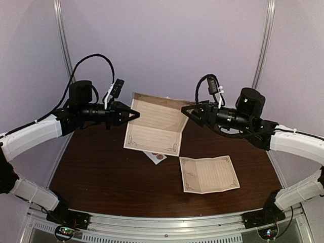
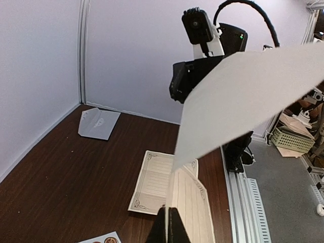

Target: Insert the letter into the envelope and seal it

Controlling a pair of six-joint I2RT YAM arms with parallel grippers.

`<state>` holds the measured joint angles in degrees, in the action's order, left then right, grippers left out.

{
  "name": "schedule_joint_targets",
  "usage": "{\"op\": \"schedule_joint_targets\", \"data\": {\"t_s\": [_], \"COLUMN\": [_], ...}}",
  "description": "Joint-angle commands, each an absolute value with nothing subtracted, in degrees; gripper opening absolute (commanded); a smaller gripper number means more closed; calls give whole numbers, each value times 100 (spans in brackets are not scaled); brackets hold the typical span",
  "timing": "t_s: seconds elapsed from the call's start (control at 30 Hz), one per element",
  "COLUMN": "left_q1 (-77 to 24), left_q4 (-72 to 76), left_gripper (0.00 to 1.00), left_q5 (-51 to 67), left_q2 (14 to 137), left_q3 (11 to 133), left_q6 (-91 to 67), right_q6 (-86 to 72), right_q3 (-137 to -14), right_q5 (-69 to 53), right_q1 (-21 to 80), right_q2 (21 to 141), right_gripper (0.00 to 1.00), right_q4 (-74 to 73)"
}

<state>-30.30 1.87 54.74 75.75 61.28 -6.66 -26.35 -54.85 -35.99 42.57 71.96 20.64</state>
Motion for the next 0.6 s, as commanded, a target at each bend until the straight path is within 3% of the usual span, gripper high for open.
{"op": "schedule_joint_targets", "data": {"t_s": [0.0, 0.1, 0.23, 0.43, 0.57], "left_q1": [-2997, -2997, -3012, -3030, -3119], "left_q4": [149, 141, 29, -163, -426], "left_gripper": [0, 0, 0, 0, 0], "left_q5": [5097, 5359, 5623, 5700, 5795], "left_q2": [7541, 7563, 7647, 7711, 7783], "left_q3": [6231, 6240, 6306, 6344, 6441], "left_q6": [-548, -504, -400, -324, -121], "right_q6": [-2790, -2754, -2538, -1947, -992], "right_q3": [-5326, -5345, -5595, -6201, -7020], "right_q5": [-3674, -3697, -3853, -4166, -3185], "right_q1": [3774, 3397, 3192, 3201, 3613], "right_q2": [6589, 6258, 6078, 6280, 6814], "right_gripper": [76, 91, 99, 100, 100], "right_q4": [1941, 1707, 1391, 698, -1082]}}
